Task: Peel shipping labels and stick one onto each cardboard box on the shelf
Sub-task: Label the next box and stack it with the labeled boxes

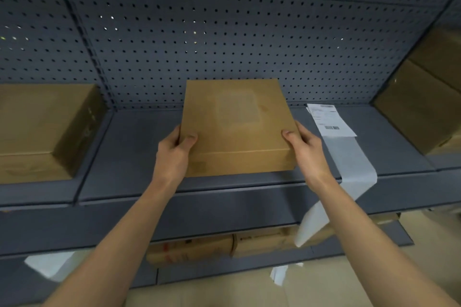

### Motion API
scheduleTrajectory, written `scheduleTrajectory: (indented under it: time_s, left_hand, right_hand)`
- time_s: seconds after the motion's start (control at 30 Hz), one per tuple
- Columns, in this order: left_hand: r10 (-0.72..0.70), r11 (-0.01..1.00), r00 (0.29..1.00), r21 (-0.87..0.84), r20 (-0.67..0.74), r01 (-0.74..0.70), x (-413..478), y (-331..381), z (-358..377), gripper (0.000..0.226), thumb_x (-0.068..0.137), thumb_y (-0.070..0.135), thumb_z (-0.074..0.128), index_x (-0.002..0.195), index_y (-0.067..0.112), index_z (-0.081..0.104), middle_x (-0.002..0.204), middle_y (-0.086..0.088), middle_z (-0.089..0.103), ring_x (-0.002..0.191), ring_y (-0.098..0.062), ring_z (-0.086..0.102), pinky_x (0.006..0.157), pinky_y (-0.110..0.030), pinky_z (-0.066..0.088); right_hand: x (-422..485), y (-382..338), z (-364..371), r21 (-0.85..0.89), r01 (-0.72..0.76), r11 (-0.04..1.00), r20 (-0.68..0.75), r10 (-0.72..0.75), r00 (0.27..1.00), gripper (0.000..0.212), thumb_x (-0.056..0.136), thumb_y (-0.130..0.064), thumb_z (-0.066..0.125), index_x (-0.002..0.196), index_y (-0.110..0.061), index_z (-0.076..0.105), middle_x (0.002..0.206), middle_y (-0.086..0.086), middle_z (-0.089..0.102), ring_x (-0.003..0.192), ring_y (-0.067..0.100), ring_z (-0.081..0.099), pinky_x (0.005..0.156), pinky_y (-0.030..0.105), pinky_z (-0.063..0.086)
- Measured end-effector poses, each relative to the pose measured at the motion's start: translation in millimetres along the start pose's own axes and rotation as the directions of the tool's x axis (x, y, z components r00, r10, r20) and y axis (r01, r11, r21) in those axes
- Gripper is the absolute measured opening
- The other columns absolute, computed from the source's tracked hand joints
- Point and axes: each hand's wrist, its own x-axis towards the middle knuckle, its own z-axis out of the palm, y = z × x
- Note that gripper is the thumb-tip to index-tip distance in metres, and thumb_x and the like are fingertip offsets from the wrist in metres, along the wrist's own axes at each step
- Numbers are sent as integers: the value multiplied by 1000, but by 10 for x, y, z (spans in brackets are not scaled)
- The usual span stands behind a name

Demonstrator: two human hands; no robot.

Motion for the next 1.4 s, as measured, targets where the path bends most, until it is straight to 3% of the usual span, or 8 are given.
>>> scheduleTrajectory:
  time_s: [0.2, 0.57, 0.8, 1.0, 1.13, 1.2, 1.3, 1.4]
  left_hand:
    - [-12, 1000, 1000, 22, 6, 11, 188, -81, 56, 26, 99, 27, 55, 124, 31, 65, 115, 18, 70, 108, -3, 64, 100, -29, 48]
    - [-28, 995, 999, 99, -34, 31, 291, -147, 221, 27, 99, 31, 55, 124, 34, 63, 115, 19, 69, 112, -7, 62, 105, -37, 46]
    - [-40, 989, 993, 138, -107, 55, 285, -181, 343, 47, 97, 38, 55, 142, 26, 52, 128, 12, 64, 120, -12, 58, 109, -40, 42]
    - [-78, 989, 992, 120, -101, 90, 308, -113, 374, 21, 101, 25, 51, 118, 34, 60, 109, 18, 66, 109, -14, 61, 97, -32, 45]
    - [-140, 987, 986, 63, -85, 146, 319, -40, 406, 26, 102, 21, 49, 125, 24, 61, 110, 10, 67, 105, -15, 62, 82, -26, 45]
    - [-148, 981, 985, 115, -94, 158, 317, -15, 420, 33, 101, 24, 50, 133, 21, 57, 117, 6, 64, 111, -19, 59, 87, -29, 44]
    - [-16, 927, 983, 366, -180, 82, 295, 47, 472, 56, 96, 20, 55, 149, 13, 39, 134, 2, 54, 127, -22, 48, 102, -32, 37]
    - [275, 808, 942, 576, -192, -119, 239, 152, 619, 54, 91, 3, 57, 144, 6, 45, 142, -10, 52, 124, -31, 52, 95, -23, 35]
  right_hand:
    - [246, 95, 3, -25, -16, 1000, 8, 16, 1000, 26, 97, -15, 55, 116, -28, 67, 105, -14, 73, 98, 2, 67, 88, 20, 49]
    - [479, 298, -4, 44, -37, 998, 14, 37, 999, 26, 95, -13, 56, 115, -25, 68, 104, -12, 75, 99, 5, 68, 83, 19, 47]
    - [561, 482, -75, 50, -76, 996, 71, 72, 995, 34, 96, -21, 56, 129, -24, 63, 114, -11, 72, 105, 6, 66, 89, 23, 48]
    - [610, 557, -86, 36, -89, 995, 99, 85, 991, 45, 87, -37, 56, 130, -28, 62, 117, -9, 71, 109, 10, 66, 99, 35, 49]
    - [630, 547, -116, 52, -84, 995, 118, 78, 990, 33, 95, -23, 56, 127, -24, 64, 114, -9, 72, 107, 10, 67, 98, 33, 49]
    - [642, 526, -141, 31, -97, 995, 143, 92, 985, 33, 97, -23, 56, 130, -24, 62, 115, -10, 72, 108, 9, 66, 100, 32, 48]
    - [660, 491, -237, 3, -151, 988, 148, 149, 978, 49, 98, -36, 56, 144, -20, 50, 137, -10, 58, 126, 9, 54, 113, 33, 37]
    - [713, 503, -458, -51, -147, 988, 40, 149, 988, 50, 99, -37, 54, 144, -15, 50, 139, -8, 54, 132, 5, 45, 111, 23, 29]
